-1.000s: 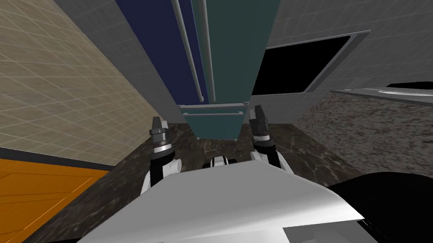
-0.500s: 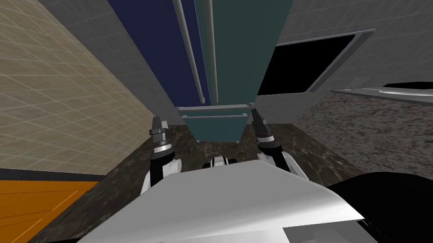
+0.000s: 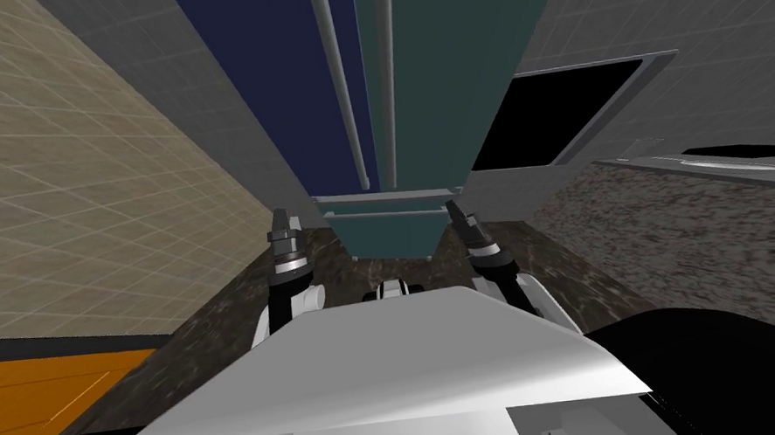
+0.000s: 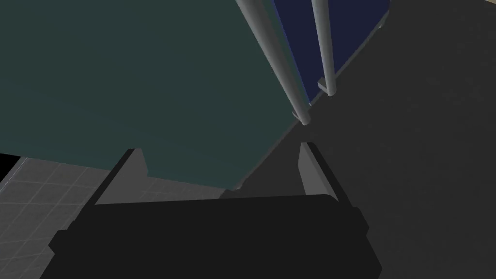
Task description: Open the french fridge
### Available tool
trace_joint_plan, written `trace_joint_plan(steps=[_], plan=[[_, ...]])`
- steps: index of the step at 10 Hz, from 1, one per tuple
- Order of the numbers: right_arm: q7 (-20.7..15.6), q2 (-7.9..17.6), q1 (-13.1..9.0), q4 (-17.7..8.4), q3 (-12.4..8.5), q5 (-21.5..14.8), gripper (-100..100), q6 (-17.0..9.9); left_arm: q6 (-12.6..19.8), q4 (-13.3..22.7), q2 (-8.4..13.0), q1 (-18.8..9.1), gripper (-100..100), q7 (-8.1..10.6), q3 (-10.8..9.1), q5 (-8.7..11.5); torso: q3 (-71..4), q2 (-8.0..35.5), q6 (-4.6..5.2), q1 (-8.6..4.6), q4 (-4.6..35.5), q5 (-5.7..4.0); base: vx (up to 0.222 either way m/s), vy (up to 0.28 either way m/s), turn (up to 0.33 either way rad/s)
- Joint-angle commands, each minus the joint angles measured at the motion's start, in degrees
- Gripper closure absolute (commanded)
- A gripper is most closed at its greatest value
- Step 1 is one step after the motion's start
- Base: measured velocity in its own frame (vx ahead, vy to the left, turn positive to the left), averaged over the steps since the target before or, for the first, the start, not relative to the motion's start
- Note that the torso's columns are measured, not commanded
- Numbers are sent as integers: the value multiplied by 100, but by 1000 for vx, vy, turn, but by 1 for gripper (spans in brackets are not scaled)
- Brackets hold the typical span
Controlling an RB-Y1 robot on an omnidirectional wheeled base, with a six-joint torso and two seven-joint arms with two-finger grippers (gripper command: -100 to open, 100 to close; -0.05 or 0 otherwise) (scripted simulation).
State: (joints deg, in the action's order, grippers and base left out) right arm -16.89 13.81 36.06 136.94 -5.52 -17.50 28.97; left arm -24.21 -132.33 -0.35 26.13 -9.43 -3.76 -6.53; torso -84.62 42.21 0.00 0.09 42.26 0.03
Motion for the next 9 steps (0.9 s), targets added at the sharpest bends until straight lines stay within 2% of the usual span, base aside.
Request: trace_joint_plan(steps=[1, 4, 6, 7, 9], plan=[[-274, 262, 187, 84, -285, -328, -100, -147, 0, 0, 0, 1, 0, 0, 0, 0, -6, -12, 1, 7, -3, 2, 200, 129, -83], [-590, 646, 401, 172, -618, -717, -100, -321, 0, 0, 0, 0, 0, 0, 0, 0, 13, 19, 0, -16, 6, -5, 165, 124, -74], [-717, 827, 487, 211, -752, -873, -100, -390, 0, 0, 0, 0, 0, 0, 0, 0, 5, 7, 0, -7, 2, -2, 159, 123, -66], [-853, 1023, 580, 252, -896, -1042, -100, -464, 0, 0, 0, -1, 0, 0, 0, 0, 7, 12, 0, -14, 3, -3, 129, 145, -89], [-1003, 1241, 681, 293, -1054, -1226, -100, -547, 0, 0, 0, 0, 0, 0, 0, 0, 3, 4, 0, -6, 2, -1, 168, 128, -74]])
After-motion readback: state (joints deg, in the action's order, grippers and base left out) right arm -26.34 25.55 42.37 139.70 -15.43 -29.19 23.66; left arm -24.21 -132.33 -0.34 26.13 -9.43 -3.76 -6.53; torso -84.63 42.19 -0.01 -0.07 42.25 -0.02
